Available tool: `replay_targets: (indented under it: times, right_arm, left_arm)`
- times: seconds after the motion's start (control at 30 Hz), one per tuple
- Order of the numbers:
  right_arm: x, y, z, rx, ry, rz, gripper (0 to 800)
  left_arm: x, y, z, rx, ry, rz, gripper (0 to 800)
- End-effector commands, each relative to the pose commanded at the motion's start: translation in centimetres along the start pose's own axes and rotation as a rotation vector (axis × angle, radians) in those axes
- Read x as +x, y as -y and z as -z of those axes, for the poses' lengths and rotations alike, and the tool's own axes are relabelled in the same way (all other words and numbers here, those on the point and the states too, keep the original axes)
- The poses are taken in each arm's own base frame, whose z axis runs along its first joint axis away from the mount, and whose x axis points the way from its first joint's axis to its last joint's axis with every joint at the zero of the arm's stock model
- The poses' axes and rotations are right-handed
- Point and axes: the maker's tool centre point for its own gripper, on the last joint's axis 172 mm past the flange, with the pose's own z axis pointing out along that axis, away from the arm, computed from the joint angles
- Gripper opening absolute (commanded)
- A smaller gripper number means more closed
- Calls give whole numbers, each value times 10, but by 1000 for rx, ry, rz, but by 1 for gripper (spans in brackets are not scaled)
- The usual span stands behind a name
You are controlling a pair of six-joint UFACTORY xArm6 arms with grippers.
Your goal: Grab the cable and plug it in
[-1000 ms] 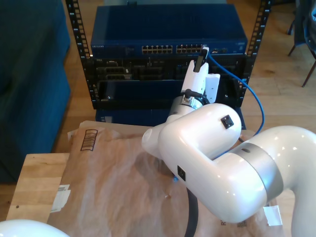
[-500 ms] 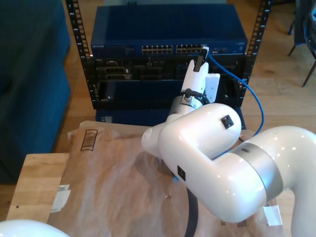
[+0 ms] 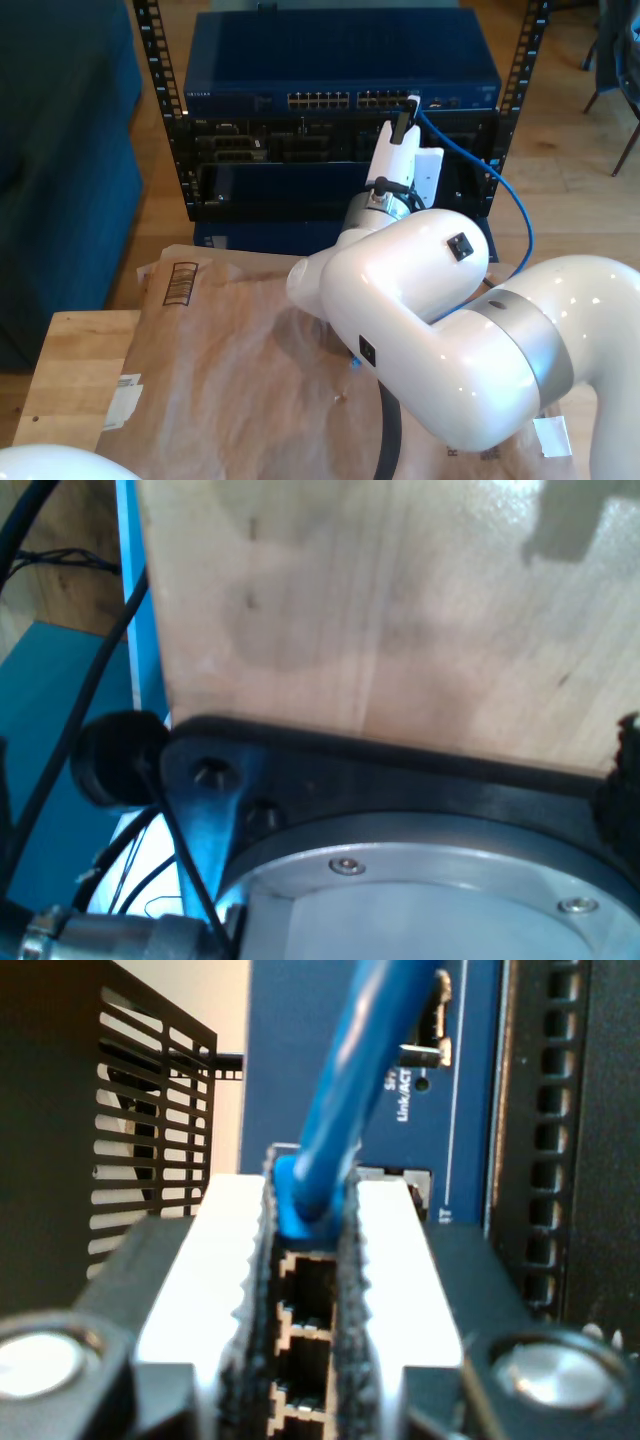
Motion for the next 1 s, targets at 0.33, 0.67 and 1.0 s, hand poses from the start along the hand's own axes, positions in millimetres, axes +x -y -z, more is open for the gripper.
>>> replay_targets:
  times: [0.33,0.67,1.0]
  right_arm:
    - [-3,2,-3,1,3,-11,0]
    - [-3,5,-4,4,2,-16,0]
    - [-3,9,-1,10,1,-13,204]
  left_arm:
    - [0,0,0,0,0,0,800]
    - [0,0,0,0,0,0,800]
    - [0,0,0,0,0,0,800]
